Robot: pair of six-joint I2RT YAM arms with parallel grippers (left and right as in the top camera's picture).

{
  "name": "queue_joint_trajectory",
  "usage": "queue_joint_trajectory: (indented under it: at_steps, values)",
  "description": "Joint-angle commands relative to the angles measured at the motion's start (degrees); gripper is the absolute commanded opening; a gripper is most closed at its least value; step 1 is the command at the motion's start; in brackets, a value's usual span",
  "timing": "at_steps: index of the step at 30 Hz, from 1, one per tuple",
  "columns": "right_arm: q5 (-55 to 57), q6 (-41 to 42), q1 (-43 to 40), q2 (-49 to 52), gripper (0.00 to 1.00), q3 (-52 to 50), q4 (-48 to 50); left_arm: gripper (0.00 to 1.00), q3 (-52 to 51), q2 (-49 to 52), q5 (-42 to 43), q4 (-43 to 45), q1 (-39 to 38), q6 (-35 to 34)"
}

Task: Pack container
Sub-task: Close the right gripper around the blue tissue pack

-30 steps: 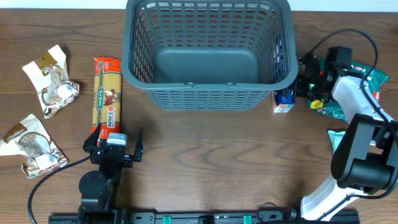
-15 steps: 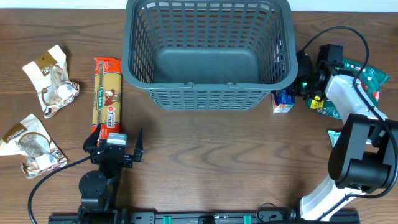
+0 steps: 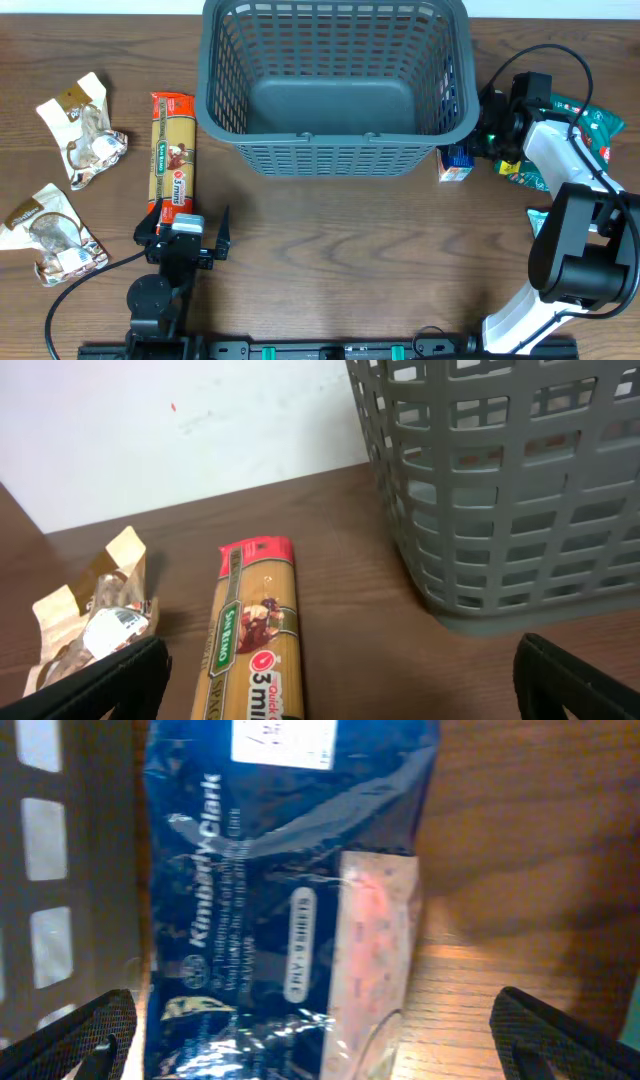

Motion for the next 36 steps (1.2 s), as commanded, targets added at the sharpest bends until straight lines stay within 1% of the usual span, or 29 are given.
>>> queue_joint_trajectory:
  at_steps: [1,2,3,6,12,13,15,17,26,27,28,29,30,31,32,33,34,36]
  values:
    - [1.8,1.1,-0.4,0.5,0.99,-0.3,-0.2,0.99,-1.5,-0.4,0.8,-0.9,-0.3,0.7]
    - [1.8,1.1,-0.5,0.5,0.98,-0.3,-0.2,0.99,-1.5,-0.4,0.8,-0.9,-0.3,0.7]
    - [1.8,1.1,-0.6,0.5,0.95,-0.3,-0.2,0.99,-1.5,-0.4,0.8,-0.9,-0.3,0.7]
    - [1.7,1.0,-0.9,0.5,0.79,-0.3,-0.2,0.98,-1.5,-0.4,0.8,-0.9,-0.3,0.7]
    - [0.9,1.0,-1.2,0.5,0.77,-0.3,-0.1,0.99,-1.5,-0.4,0.8,-0.9,-0.3,0.7]
    - [0.9,1.0,-1.2,0.5,0.79,-0.3,0.0,0.99,-1.5,-0.4,0.8,-0.9,-0.3,0.7]
    - [0.9,1.0,-1.2,0.5,0.91,-0.4,0.1,0.99,-1.5,-0.4,0.8,-0.9,-0.3,0.7]
    - [0.9,1.0,-1.2,0.5,0.98,-0.7,0.5,0.99,-1.5,-0.4,0.8,-0.9,-0.3,0.7]
    - [0.0,1.0,-1.2,0.5,0.99,-6.8,5.9,0.99,-1.5,-0.4,0.8,-0.9,-0.3,0.7]
    - [-0.4,1.0,-1.2,0.5,0.97,-7.2,6.1,0.99,-1.5,-0.4,0.8,-0.9,-0.3,0.7]
    - [-0.6,1.0,-1.1,0.5,0.9,-7.2,6.2,0.99,-1.5,-0.4,0.8,-0.9,-0.3,0.7]
    - [-0.6,1.0,-1.1,0.5,0.74,-7.2,6.2,0.99,-1.5,-0.4,0.8,-0.9,-0.3,0.7]
    - [-0.6,1.0,-1.2,0.5,0.47,-7.2,6.2,0.99,-1.5,-0.4,0.8,-0.9,-0.3,0.7]
    - [-0.6,1.0,-1.2,0.5,0.29,-7.2,6.2,0.99,-1.5,-0.4,0.8,-0.9,-0.3,0.7]
    - [-0.6,1.0,-1.2,0.5,0.21,-7.2,6.2,0.99,-1.5,-0.4,0.8,-0.9,-0.3,0.7]
    - [-0.6,1.1,-1.2,0.5,0.21,-7.2,6.2,0.99,-1.5,-0.4,0.8,-0.9,-0.3,0.7]
    - [-0.6,1.1,-1.2,0.5,0.25,-7.2,6.2,0.99,-1.5,-0.4,0.8,-0.9,-0.3,0.7]
    - [-0.6,1.0,-1.2,0.5,0.39,-7.2,6.1,0.99,-1.5,-0.4,0.8,-0.9,-0.3,0.7]
